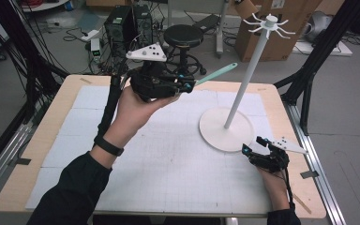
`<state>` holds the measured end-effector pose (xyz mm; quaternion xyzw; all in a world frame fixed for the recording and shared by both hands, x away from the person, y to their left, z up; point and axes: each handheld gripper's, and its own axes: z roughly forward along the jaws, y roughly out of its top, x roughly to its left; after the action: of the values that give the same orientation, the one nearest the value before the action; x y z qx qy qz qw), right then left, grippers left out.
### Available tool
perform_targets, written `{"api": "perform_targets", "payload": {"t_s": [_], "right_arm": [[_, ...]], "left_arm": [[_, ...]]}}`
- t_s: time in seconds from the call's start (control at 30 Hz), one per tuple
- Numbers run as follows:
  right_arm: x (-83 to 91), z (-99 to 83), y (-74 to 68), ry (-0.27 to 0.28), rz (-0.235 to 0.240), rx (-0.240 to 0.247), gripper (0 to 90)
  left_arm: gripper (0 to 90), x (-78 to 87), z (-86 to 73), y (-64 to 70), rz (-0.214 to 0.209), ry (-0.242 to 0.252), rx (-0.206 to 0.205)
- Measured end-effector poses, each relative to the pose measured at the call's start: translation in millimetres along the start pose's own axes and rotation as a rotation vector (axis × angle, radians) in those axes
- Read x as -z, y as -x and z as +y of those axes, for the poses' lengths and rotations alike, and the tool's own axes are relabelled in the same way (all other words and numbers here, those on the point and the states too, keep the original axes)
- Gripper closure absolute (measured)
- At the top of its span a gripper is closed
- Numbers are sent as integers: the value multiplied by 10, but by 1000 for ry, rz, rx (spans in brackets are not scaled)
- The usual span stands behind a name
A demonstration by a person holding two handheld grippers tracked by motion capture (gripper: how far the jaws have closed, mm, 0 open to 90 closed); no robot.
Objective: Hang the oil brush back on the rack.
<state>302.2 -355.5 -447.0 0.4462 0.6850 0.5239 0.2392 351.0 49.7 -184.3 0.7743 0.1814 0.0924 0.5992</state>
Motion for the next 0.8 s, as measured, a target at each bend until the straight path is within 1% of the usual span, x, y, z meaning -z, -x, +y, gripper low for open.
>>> {"api": "perform_targets", "payload": {"t_s": [0.03, 0.13, 0.27, 0.4, 0.6, 0.67, 0.7, 0.8], "right_arm": [[0, 0, 0, 0, 0, 1, 226], [1, -1, -1, -1, 1, -1, 225], [0, -1, 1, 0, 1, 1, 226], [0, 0, 1, 0, 1, 1, 226], [-1, 0, 4, 1, 2, 3, 227], [0, 0, 2, 0, 3, 1, 227], [1, 0, 2, 0, 3, 0, 227], [-2, 0, 4, 1, 3, 2, 227]], "left_arm": [[823, 7, 26, -8, 2, -2, -5], [823, 18, 102, -26, -4, 17, -7], [823, 21, 207, -50, -8, 36, -2], [823, 6, 304, -41, -16, 45, -10], [824, -17, 406, -7, -14, 37, -30], [823, -16, 434, -7, -22, 45, -22], [823, -12, 448, -9, -21, 41, -28], [823, -4, 492, -17, -18, 41, -30]]}}
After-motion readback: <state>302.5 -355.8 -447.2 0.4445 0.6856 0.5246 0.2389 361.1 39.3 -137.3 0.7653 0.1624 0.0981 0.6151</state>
